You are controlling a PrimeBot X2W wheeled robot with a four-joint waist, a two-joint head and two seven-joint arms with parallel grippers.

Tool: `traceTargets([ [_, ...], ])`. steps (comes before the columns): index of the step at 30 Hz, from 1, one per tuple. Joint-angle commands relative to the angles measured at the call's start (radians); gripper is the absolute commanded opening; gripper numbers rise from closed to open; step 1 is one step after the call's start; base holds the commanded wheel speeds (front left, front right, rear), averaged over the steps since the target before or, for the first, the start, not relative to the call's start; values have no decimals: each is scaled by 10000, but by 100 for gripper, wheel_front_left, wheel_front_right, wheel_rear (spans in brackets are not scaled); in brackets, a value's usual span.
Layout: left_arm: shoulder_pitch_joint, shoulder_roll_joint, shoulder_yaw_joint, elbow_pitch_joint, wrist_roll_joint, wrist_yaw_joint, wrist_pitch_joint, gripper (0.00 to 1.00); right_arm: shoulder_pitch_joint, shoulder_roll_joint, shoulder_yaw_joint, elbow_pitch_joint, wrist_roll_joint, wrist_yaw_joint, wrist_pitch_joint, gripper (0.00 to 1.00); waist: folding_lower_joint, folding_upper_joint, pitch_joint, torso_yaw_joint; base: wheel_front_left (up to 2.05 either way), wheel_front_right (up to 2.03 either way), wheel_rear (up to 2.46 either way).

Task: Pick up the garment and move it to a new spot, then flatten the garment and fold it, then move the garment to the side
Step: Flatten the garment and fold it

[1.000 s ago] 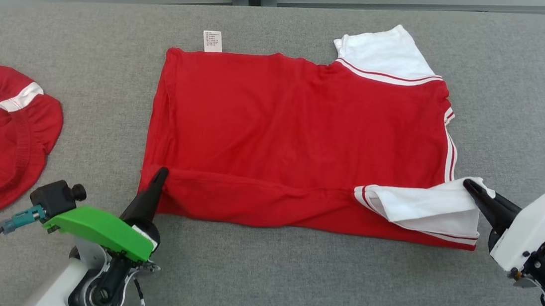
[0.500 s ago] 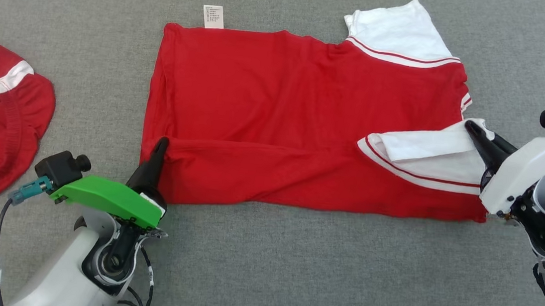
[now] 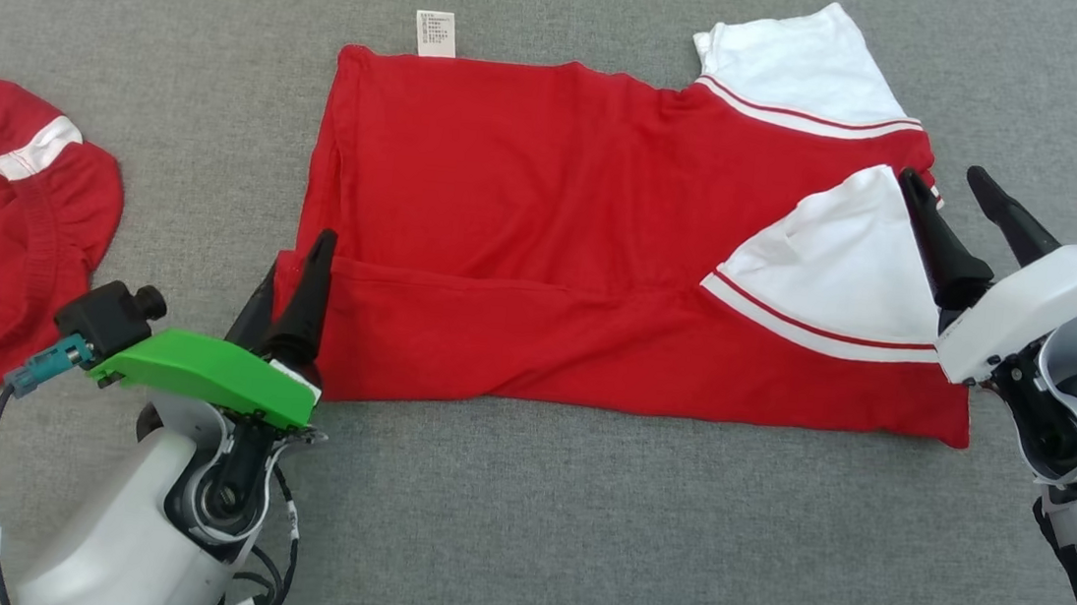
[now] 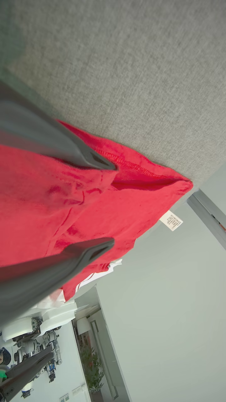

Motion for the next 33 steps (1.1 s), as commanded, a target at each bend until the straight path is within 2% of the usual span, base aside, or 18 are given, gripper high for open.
traceTargets([
  [1, 115, 145, 81, -66, 268, -95, -126, 100, 134, -85, 16, 39, -28, 0, -104, 100, 0, 0, -113, -15, 0, 0, 0],
  [6, 737, 468, 364, -423, 1545, -122, -376, 100, 1007, -146, -441, -154, -327, 0, 106, 100, 0, 0, -409, -14, 0, 0, 0],
  [10, 1527, 427, 1342, -961, 3200, 203, -367, 100, 1951, 152, -1250, -520, -756, 0, 482, 100, 0, 0, -582, -64, 0, 0, 0],
  [14, 2346, 344, 1826, -1546, 5211, 621, -360, 100, 2774, 594, -2005, -1034, -1276, 0, 967, 100, 0, 0, -722, -113, 0, 0, 0],
  [21, 2855, -94, 1712, -1480, 7929, 1070, -363, 100, 3489, 1621, -2841, -1408, -2554, 0, 1599, 100, 0, 0, -769, -133, 0, 0, 0],
  [28, 2351, -661, 1875, -538, 9084, 1338, -364, 100, 3111, 2331, -3161, -702, -3503, 0, 1867, 100, 0, 0, -592, -144, 0, 0, 0],
  [33, 1944, -982, 2098, 122, 9327, 1123, -364, 100, 2719, 2508, -3100, 60, -3540, -3, 1966, 100, 0, 0, -368, -109, 0, 0, 0],
])
